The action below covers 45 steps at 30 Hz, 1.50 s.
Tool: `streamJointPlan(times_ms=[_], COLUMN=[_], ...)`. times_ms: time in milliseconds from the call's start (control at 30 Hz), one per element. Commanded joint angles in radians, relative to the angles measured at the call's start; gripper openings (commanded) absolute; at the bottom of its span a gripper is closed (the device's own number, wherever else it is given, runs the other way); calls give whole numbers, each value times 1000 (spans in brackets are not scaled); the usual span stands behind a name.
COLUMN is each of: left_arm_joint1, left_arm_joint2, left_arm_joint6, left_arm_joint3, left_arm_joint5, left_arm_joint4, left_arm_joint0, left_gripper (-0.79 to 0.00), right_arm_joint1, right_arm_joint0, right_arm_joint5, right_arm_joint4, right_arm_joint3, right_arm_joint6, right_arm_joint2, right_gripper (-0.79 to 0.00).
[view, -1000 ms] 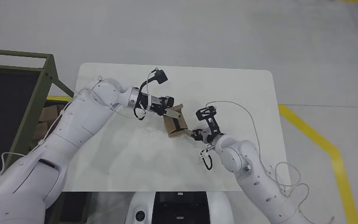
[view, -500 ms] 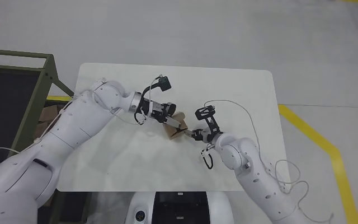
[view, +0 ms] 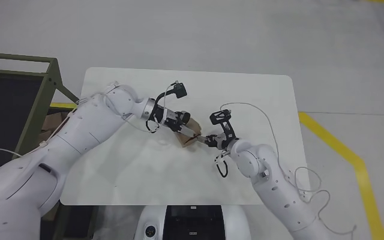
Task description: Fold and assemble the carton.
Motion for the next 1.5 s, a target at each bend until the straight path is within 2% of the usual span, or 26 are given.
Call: streamJointPlan(times_ms=[0, 200, 333, 500, 667, 833, 1033, 1233, 1467], left_arm_joint1=[-5, -27, -40, -54, -65, -71, -76, -70, -48], left_arm_joint2=[14, 35, 46, 59, 67, 71, 69, 69, 61], left_arm_joint6=[2, 8, 8, 10, 14, 22, 26, 33, 51], left_arm_joint3=[9, 45, 58, 75, 90, 96, 96, 82, 43], left_arm_joint5=[-1, -8, -8, -10, -13, -22, -26, -32, -51], left_arm_joint4=[-2, 15, 12, 15, 21, 40, 35, 26, 59], left_arm_joint0=[-7, -23, -30, -37, -42, -42, -40, -41, -30], left_gripper=[0, 0, 0, 0, 0, 0, 0, 0, 0], right_arm_joint1=[6, 30, 37, 34, 21, 15, 17, 19, 16], right_arm_joint0=[-21, -109, -139, -128, -99, -71, -68, -74, -60], right_arm_joint5=[-37, -163, -208, -201, -115, -71, -68, -59, -70], right_arm_joint4=[18, 62, 89, 100, 116, 97, 50, 36, 61], right_arm_joint3=[-13, -80, -106, -106, -83, -63, -55, -59, -48], right_arm_joint6=[-9, -33, -49, -54, -99, -82, -57, -46, -58], right_arm_joint2=[23, 109, 133, 113, 78, 53, 45, 48, 42], right_gripper=[0, 0, 0, 0, 0, 0, 0, 0, 0])
